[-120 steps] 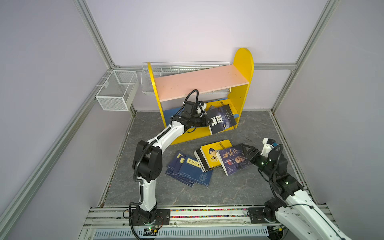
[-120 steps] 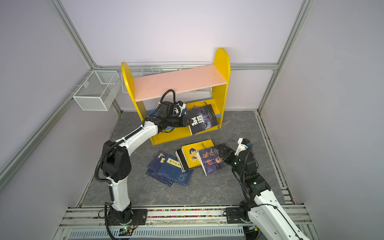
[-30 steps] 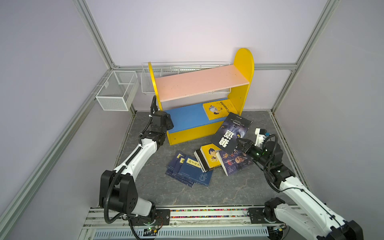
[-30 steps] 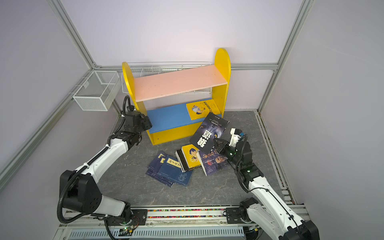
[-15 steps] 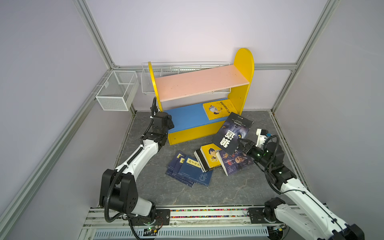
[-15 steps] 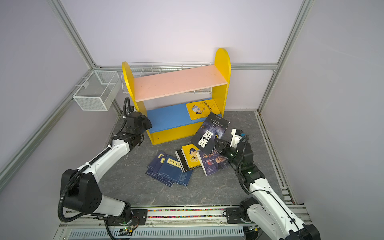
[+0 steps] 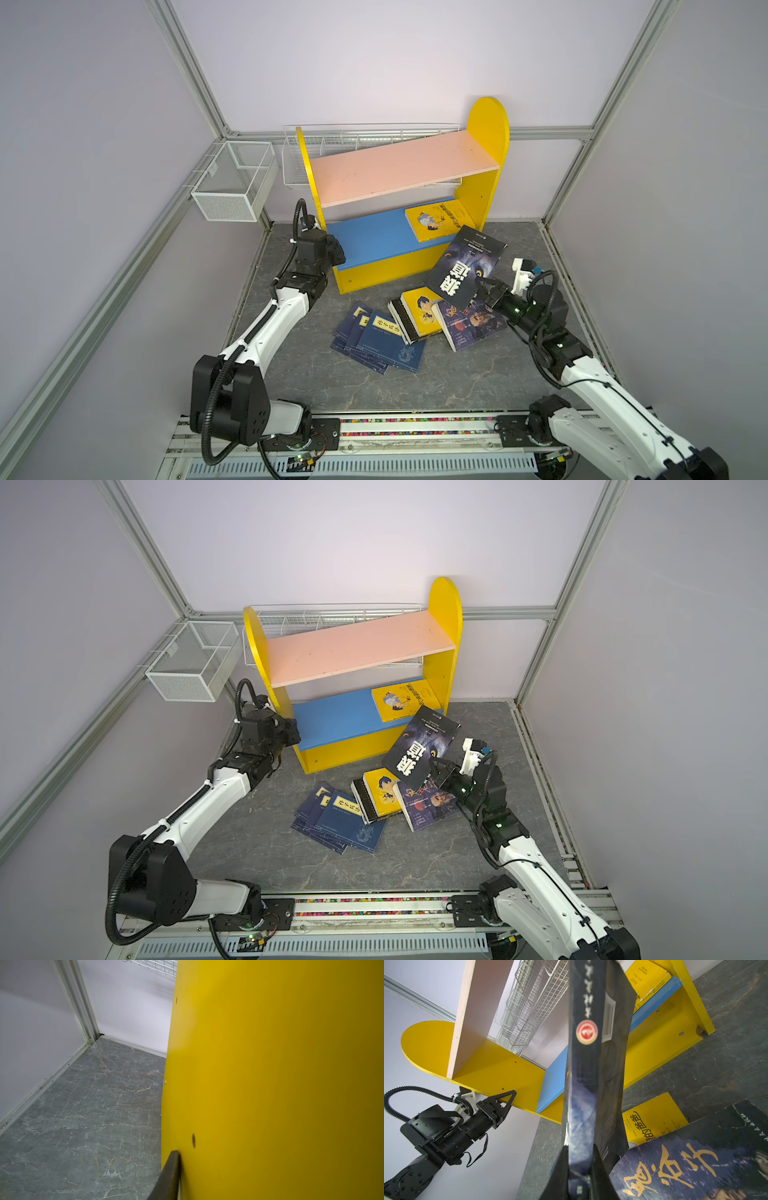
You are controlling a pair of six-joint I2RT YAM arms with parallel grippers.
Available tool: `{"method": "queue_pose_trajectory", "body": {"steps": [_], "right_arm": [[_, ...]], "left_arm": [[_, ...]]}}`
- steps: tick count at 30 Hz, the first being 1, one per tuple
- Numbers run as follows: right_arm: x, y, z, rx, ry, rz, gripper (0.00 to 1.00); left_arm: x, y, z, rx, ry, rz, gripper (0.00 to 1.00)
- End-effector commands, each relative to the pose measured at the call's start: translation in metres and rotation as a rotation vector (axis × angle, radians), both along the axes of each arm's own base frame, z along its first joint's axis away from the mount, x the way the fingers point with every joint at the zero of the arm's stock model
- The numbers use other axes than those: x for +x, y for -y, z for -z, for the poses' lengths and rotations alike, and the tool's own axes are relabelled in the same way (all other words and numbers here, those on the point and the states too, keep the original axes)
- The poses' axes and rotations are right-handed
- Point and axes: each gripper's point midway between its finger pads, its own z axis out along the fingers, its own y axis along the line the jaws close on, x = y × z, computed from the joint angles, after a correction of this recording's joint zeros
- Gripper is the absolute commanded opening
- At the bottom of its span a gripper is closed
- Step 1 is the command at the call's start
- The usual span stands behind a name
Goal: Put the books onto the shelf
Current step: 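Open the left gripper and withdraw it while the right gripper holds the dark book, then carry the dark book with the right gripper onto the blue shelf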
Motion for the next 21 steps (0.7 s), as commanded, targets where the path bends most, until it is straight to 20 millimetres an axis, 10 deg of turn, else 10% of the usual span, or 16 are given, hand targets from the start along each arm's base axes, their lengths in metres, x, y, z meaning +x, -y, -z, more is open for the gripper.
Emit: {"method": "queue_pose_trajectory", "body": {"steps": [1, 21], "right_arm": [[0.002, 0.002, -0.021, 0.033, 0.083, 0.016, 0.06], [0.032, -0.024, -0.057, 0.137, 0.136, -0.021, 0.06]], "left_arm": [[-0.035, 0.038, -0.006, 0.348, 0.034, 0.404, 0.00], [-0.077, 0.038, -0.016, 0.282, 0.113, 0.455, 0.00]]}}
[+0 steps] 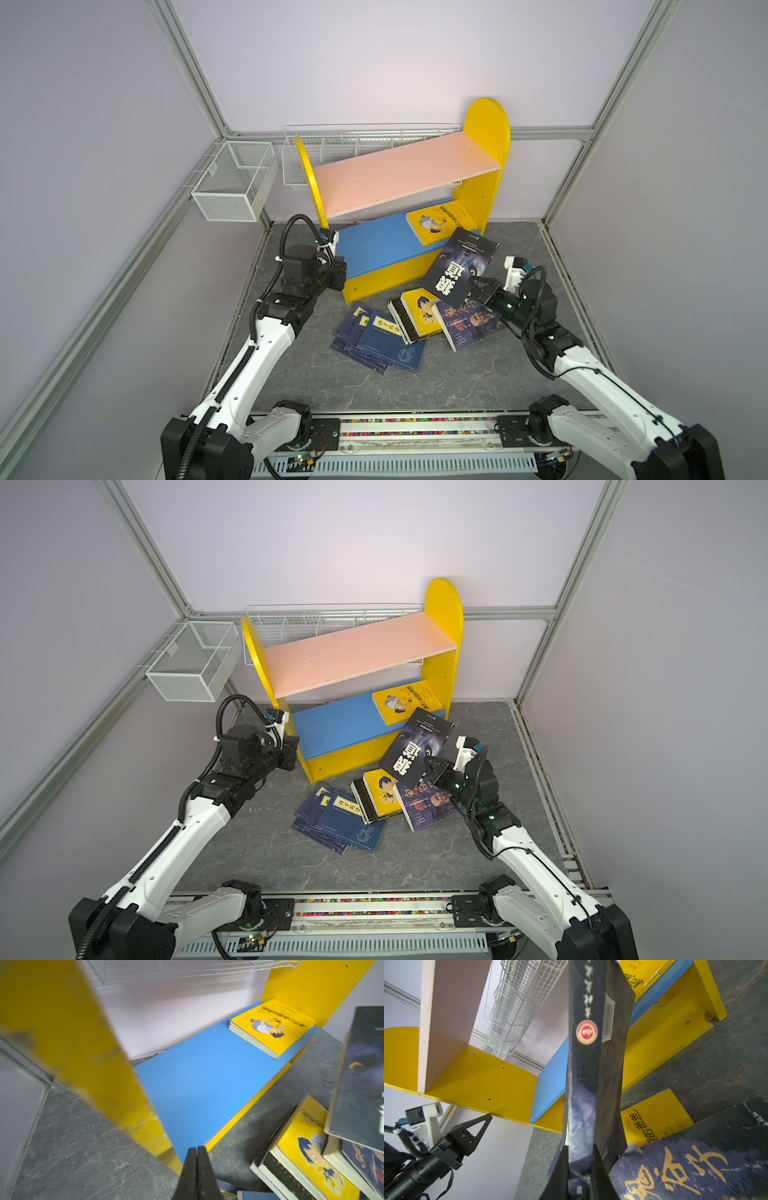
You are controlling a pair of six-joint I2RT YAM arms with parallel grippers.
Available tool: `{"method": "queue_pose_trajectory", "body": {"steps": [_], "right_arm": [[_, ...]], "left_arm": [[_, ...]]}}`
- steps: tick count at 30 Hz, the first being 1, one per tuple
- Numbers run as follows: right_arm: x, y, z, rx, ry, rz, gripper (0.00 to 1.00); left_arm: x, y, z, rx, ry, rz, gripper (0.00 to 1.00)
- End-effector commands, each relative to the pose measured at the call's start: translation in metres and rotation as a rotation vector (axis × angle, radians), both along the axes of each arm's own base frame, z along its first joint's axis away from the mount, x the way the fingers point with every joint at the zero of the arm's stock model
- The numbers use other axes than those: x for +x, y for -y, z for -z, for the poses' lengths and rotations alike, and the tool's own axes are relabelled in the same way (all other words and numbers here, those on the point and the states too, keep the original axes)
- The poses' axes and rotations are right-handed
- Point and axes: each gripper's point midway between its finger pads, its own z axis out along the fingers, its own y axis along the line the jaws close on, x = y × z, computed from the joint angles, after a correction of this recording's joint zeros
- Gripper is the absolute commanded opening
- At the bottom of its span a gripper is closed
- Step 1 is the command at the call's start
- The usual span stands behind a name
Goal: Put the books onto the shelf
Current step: 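Carry the dark book with the right gripper onto the blue shelf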
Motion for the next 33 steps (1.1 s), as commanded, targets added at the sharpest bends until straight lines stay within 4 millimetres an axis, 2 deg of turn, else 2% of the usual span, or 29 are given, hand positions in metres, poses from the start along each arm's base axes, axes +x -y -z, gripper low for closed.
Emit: {"method": "queue_pose_trajectory", "body": {"steps": [1, 4, 5, 7, 10, 13, 17, 20, 26, 33], "right_arm": [[0.017, -0.013, -0.077, 0.150, 0.203, -0.020, 0.06], [0.029, -0.020, -0.095, 0.198, 0.232, -0.030, 0.06], [0.033, -0.022, -0.100, 0.213, 0.241, -0.029, 0.06], [0.041, -0.023, -0.108, 0.237, 0.249, -0.020, 0.06], [0.054, -0.025, -0.114, 0.281, 0.261, -0.003, 0.06], [0.068, -0.028, -0.121, 0.323, 0.275, 0.011, 0.06], [0.088, -0.031, -0.124, 0.398, 0.293, 0.030, 0.06], [0.101, -0.031, -0.118, 0.461, 0.309, 0.051, 0.06], [0.127, -0.028, -0.089, 0.523, 0.280, 0.108, 0.06], [0.145, -0.023, -0.051, 0.477, 0.197, 0.193, 0.06]], "left_arm": [[-0.002, 0.003, 0.001, 0.009, 0.049, 0.027, 0.00], [-0.001, -0.003, 0.003, -0.032, 0.057, -0.025, 0.00], [-0.001, -0.005, 0.003, -0.045, 0.059, -0.040, 0.04], [-0.002, -0.008, 0.002, -0.066, 0.062, -0.063, 0.17], [-0.001, -0.014, -0.001, -0.095, 0.080, -0.110, 0.43], [-0.001, -0.019, 0.001, -0.121, 0.083, -0.148, 0.55], [-0.001, -0.021, 0.010, -0.143, 0.056, -0.167, 0.58], [-0.001, -0.019, 0.019, -0.141, 0.031, -0.163, 0.60], [0.000, -0.014, 0.027, -0.136, 0.003, -0.143, 0.61], [0.003, -0.013, 0.033, -0.135, -0.015, -0.140, 0.61]]}}
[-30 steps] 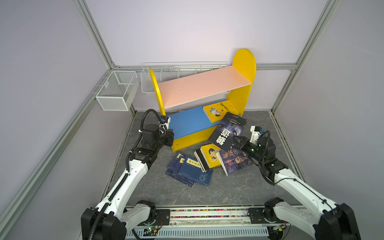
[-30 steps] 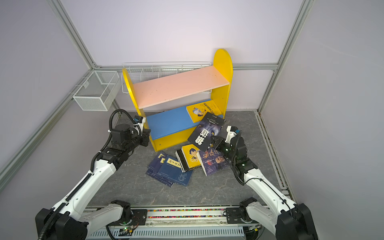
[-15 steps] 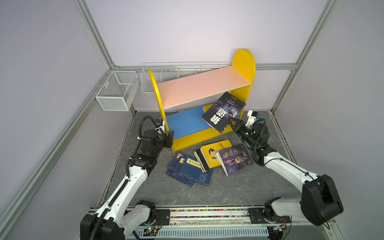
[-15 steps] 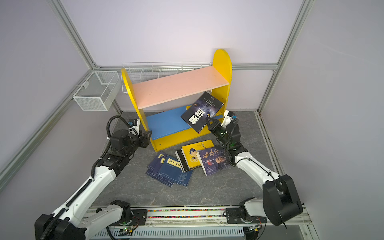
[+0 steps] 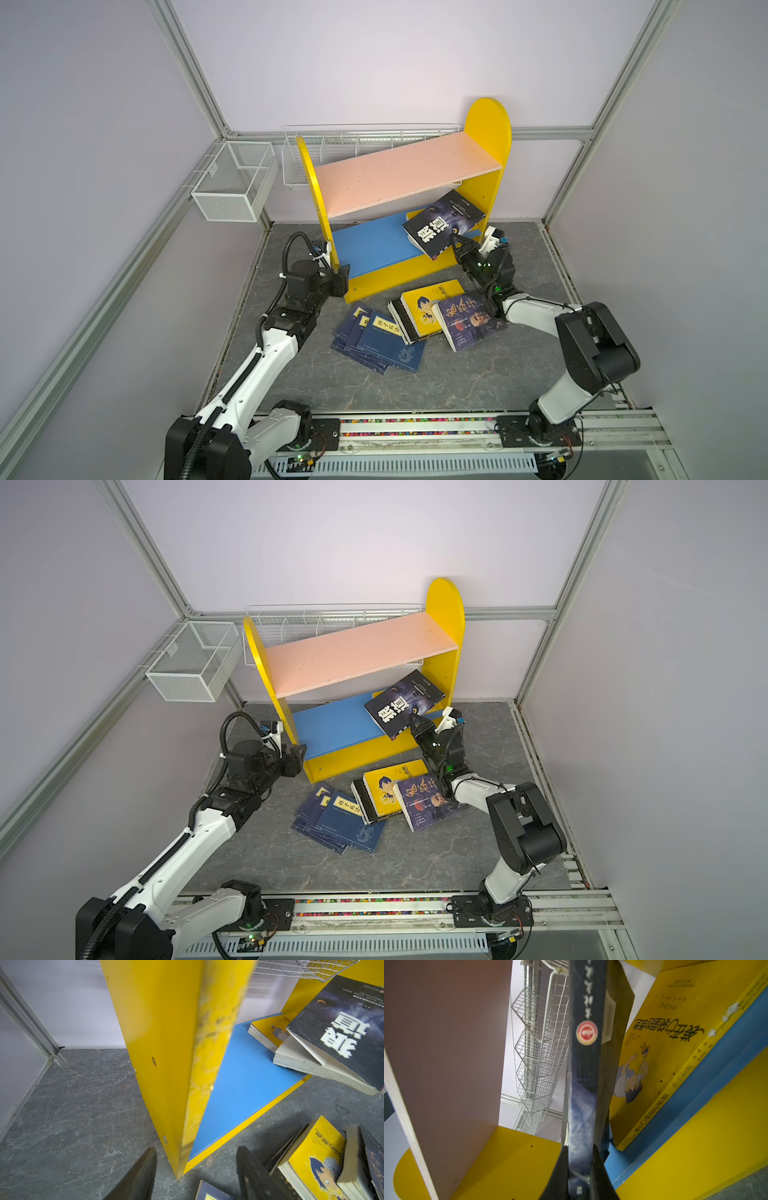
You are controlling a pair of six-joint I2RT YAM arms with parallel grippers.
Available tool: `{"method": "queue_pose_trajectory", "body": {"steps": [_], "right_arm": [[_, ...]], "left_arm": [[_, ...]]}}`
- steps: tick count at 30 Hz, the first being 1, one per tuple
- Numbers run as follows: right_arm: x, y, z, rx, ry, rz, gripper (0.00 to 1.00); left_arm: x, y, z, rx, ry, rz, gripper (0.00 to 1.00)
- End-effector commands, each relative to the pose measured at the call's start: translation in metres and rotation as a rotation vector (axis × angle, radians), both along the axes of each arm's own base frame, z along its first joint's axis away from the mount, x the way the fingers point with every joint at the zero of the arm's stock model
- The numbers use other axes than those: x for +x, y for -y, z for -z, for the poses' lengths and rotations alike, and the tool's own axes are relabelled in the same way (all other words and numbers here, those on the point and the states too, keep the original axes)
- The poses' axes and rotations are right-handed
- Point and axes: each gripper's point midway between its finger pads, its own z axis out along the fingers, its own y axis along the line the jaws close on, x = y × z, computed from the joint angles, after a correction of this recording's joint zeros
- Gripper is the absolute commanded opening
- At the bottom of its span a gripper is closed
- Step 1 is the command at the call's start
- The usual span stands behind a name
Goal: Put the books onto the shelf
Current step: 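Carry the dark book with the right gripper onto the blue shelf, then release the dark book on the yellow book and raise the right gripper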
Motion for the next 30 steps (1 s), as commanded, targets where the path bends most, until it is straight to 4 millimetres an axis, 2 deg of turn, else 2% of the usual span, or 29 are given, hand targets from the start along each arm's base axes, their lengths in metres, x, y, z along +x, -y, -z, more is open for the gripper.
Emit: {"method": "queue_pose_trajectory", "body": {"steps": [1, 2, 4, 16, 22, 23, 27, 30], "right_arm": [[0.008, 0.010, -0.036, 0.081, 0.101, 0.065, 0.06], [0.011, 0.012, -0.030, 0.073, 0.085, 0.076, 0.06], [0.019, 0.010, -0.034, 0.071, 0.090, 0.086, 0.06], [0.058, 0.006, -0.027, 0.023, 0.042, 0.167, 0.08], [0.072, -0.001, -0.014, -0.026, -0.009, 0.197, 0.11], [0.073, -0.004, -0.011, -0.028, -0.024, 0.195, 0.14], [0.072, -0.018, 0.002, -0.012, -0.074, 0.160, 0.54], [0.061, -0.021, 0.014, -0.059, -0.152, 0.168, 0.71]], "left_arm": [[0.001, 0.004, 0.001, -0.014, -0.002, 0.014, 0.61], [0.001, 0.004, 0.003, -0.017, -0.007, 0.013, 0.61], [0.001, 0.004, 0.004, -0.018, -0.006, 0.013, 0.61], [0.000, 0.003, 0.005, -0.009, -0.006, 0.013, 0.61], [0.000, 0.004, 0.006, -0.012, -0.011, 0.017, 0.61], [0.000, 0.004, 0.006, -0.012, -0.012, 0.019, 0.61], [0.000, 0.003, 0.007, -0.010, -0.013, 0.016, 0.62], [-0.001, 0.004, 0.006, -0.012, -0.012, 0.017, 0.62]]}}
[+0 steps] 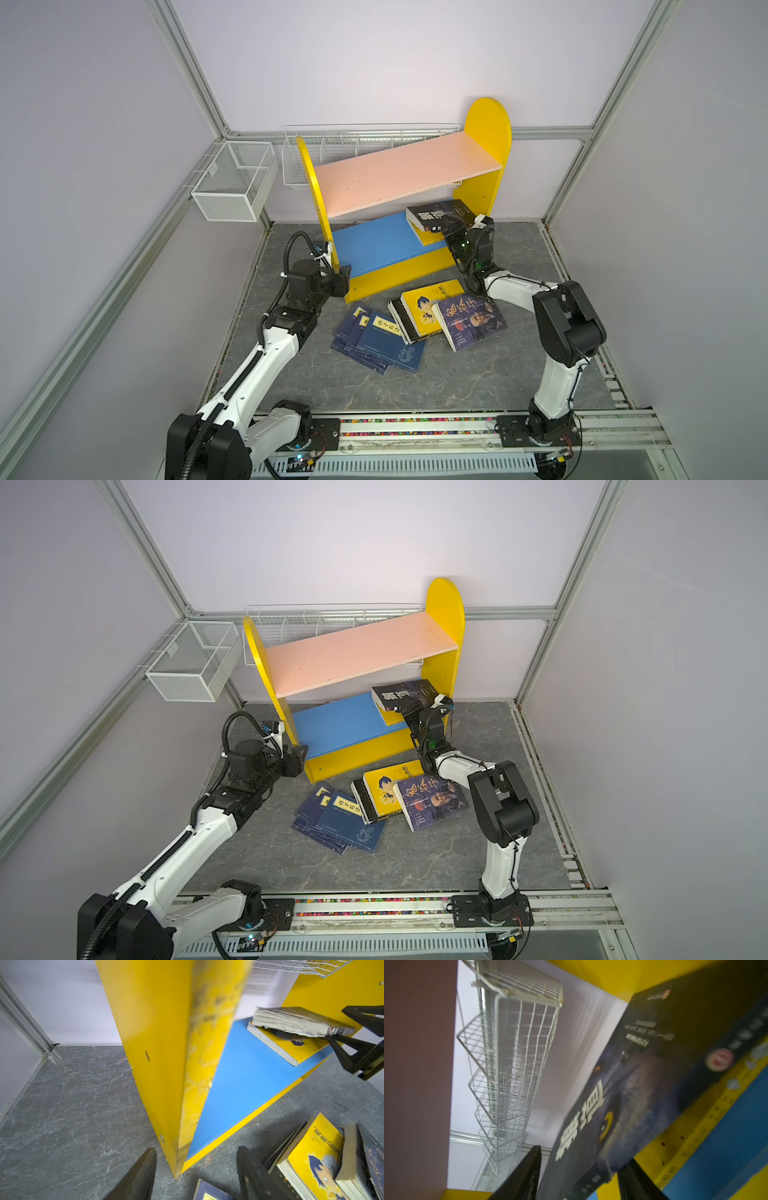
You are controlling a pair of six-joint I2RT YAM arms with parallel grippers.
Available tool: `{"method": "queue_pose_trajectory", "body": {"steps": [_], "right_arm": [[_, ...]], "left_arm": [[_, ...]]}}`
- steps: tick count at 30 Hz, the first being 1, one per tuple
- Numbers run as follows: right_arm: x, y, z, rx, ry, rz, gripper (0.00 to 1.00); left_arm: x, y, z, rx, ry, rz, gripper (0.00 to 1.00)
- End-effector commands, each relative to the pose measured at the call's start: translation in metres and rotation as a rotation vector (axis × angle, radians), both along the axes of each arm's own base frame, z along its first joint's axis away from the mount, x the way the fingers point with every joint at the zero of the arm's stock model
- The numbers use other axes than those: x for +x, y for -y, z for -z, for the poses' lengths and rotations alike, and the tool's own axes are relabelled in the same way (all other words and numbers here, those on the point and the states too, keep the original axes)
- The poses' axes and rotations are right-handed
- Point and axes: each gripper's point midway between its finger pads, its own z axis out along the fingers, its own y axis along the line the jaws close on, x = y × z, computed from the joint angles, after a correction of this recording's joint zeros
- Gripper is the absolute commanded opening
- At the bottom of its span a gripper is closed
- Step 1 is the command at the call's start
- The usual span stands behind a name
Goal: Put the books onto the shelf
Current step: 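Release the dark book on the yellow book and raise the right gripper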
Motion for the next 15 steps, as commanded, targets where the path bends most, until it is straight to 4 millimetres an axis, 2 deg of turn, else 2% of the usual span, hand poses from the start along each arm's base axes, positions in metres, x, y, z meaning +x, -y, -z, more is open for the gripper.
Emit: {"method": "queue_pose_trajectory", "body": {"steps": [1, 4, 7, 10, 15], "right_arm": [[-0.010, -0.004, -0.006, -0.027, -0.047, 0.010, 0.74], [-0.023, 0.003, -0.005, -0.152, -0.125, 0.020, 0.83], [-0.036, 0.019, -0.003, -0.272, -0.215, 0.049, 0.91], [-0.048, 0.030, -0.004, -0.389, -0.245, 0.038, 0.93], [-0.057, 0.054, -0.015, -0.653, -0.220, -0.031, 0.90]], "left_arm": [[-0.001, 0.001, 0.002, -0.007, -0.001, 0.004, 0.62], [-0.001, 0.001, 0.003, -0.010, -0.002, 0.006, 0.62], [-0.001, 0.002, 0.001, -0.009, 0.001, 0.008, 0.62], [-0.001, 0.001, 0.001, -0.010, 0.003, 0.007, 0.62], [-0.002, 0.001, -0.002, -0.012, 0.010, 0.005, 0.62]]}}
